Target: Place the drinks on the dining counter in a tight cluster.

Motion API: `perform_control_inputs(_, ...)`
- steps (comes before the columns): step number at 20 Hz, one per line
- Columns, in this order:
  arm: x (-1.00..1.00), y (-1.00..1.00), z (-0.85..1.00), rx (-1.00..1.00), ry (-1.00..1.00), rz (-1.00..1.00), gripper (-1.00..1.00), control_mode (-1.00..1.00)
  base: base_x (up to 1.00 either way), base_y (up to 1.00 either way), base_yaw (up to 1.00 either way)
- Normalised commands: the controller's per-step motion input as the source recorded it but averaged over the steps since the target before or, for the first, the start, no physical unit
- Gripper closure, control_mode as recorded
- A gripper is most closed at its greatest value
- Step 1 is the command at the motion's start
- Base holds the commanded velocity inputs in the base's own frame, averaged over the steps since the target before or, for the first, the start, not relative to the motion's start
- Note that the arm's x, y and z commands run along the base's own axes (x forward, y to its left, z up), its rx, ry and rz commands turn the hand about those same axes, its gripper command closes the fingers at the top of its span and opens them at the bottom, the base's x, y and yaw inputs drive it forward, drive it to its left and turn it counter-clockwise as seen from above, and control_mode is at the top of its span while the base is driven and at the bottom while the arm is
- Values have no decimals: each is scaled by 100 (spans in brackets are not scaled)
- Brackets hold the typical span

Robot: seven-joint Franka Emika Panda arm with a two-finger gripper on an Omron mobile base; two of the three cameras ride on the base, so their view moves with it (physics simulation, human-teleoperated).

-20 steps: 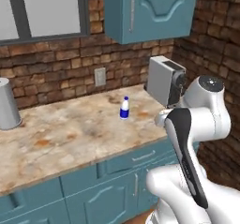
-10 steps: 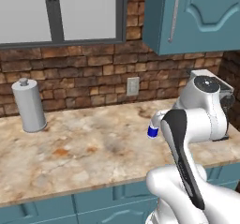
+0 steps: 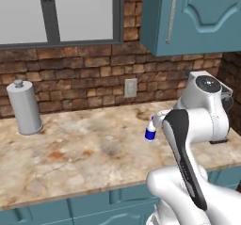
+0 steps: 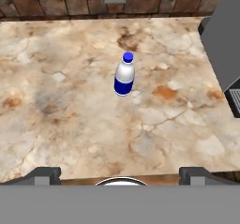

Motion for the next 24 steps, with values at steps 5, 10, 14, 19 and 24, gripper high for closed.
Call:
perform_control_inputs(5,0,0,0,0,0,0,-100,100,0,0,0)
perform_control_inputs(10,16,0,0,0,2,0,-100,-100,0,0,0)
perform_control_inputs(14,89,-9,-1,1,1,11,-100,-100,0,0,0)
perform_control_inputs(19,60,0,0,-1,4,0,-100,-100,0,0,0)
perform_control_inputs(24,54,-9,-17,-2,10,-18,-100,-100,0,0,0)
